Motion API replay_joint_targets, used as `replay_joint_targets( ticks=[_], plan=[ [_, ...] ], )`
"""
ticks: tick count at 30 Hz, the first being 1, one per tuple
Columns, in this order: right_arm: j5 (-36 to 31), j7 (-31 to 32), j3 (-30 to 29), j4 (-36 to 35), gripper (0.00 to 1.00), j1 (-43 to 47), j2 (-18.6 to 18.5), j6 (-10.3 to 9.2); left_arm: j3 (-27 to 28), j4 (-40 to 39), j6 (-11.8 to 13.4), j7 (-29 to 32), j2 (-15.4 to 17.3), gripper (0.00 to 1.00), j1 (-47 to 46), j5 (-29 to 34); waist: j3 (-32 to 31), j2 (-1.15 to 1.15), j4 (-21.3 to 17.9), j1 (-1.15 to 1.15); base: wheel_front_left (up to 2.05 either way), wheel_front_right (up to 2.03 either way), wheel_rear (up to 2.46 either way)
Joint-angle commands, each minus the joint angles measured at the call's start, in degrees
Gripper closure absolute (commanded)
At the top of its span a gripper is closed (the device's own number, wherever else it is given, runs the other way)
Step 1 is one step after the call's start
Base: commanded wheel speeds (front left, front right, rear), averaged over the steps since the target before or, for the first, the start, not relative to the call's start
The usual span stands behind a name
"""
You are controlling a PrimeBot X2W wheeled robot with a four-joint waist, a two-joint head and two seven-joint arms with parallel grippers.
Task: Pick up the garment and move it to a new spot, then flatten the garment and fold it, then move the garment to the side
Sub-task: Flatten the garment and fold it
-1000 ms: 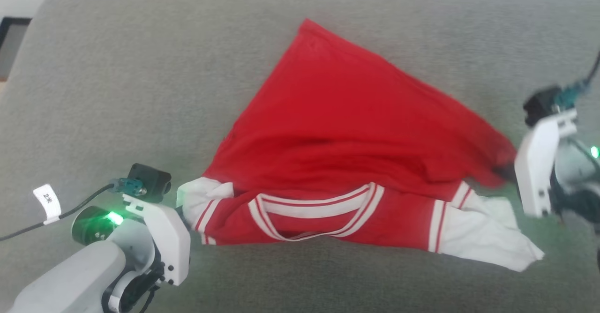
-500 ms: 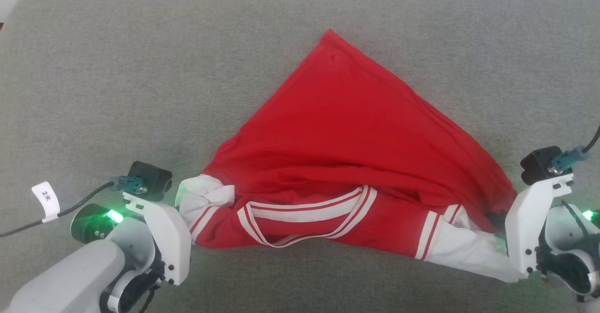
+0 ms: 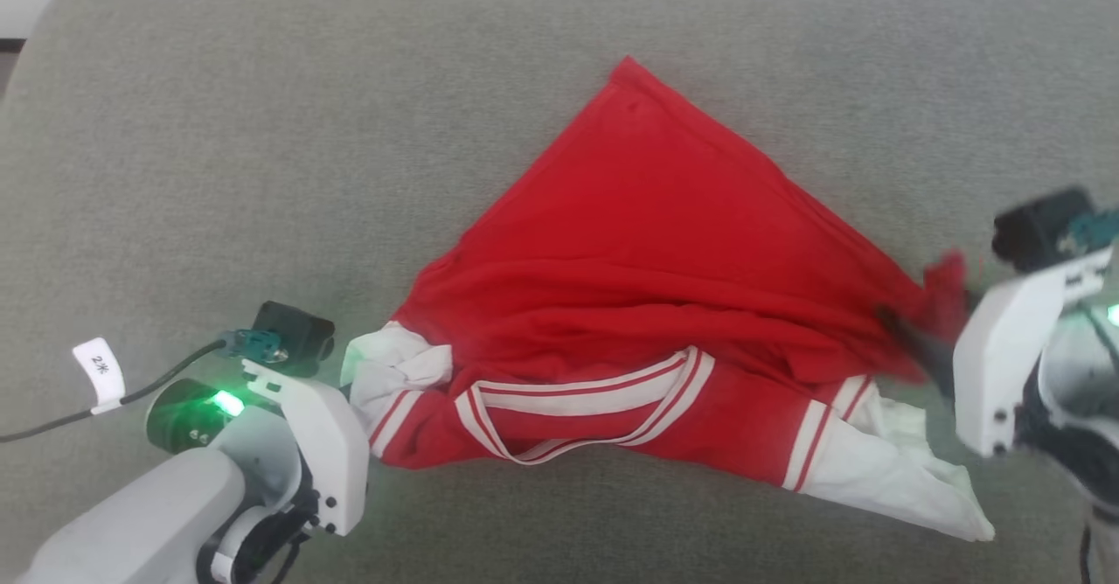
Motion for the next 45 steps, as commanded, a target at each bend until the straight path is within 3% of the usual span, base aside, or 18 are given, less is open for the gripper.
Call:
replay_joint_targets(
  ticks=[1,8,19,28,34,35,36,45],
  plan=[
    [-0.60,-1.02,1.06,-0.55,0.00,-2.56,-0.15,0.03,-0.17,-0.18,0.21,-0.08,-0.53,1.00,-0.59,0.72,0.25,0.00,0.84,0.00,0.00,0.00,0.00],
    [-1.83,-7.27,6.88,4.98,0.00,-13.52,-1.17,0.02,-0.95,-0.01,-0.61,-0.07,-2.39,1.00,-1.92,1.42,1.46,0.00,3.98,0.00,0.00,0.00,0.00],
    [-1.79,-20.35,21.11,33.08,0.00,-36.44,-1.22,0.02,-2.35,2.66,-3.61,-0.79,-7.53,1.00,-5.71,2.87,5.76,0.00,11.50,0.00,0.00,0.00,0.00],
    [0.37,-18.91,33.97,54.45,0.00,-48.86,-1.21,0.02,-3.60,7.92,-7.05,-1.85,-12.25,1.00,-8.70,3.56,7.69,0.00,16.06,0.00,0.00,0.00,0.00],
    [4.01,-14.05,41.05,62.86,0.00,-51.21,-0.24,0.03,-4.04,11.60,-8.95,-2.78,-14.11,1.00,-9.55,3.42,7.82,0.00,17.17,0.00,0.00,0.00,0.00],
    [5.06,-12.91,41.37,64.42,0.66,-51.39,-0.41,0.05,-4.02,12.20,-9.28,-2.95,-14.37,1.00,-9.63,3.26,7.76,0.00,17.22,0.00,0.00,0.00,0.00],
    [5.46,-12.10,42.18,65.36,1.00,-51.55,-0.40,0.04,-4.01,12.74,-9.43,-3.05,-14.47,1.00,-9.71,3.21,7.69,0.00,17.21,0.00,0.00,0.00,0.00],
    [9.02,-17.73,43.64,66.22,1.00,-55.19,-0.97,-0.02,-2.42,14.87,-10.33,-2.53,-12.84,1.00,-11.13,1.51,4.70,0.00,14.94,0.00,0.00,0.00,0.00]
  ],
)
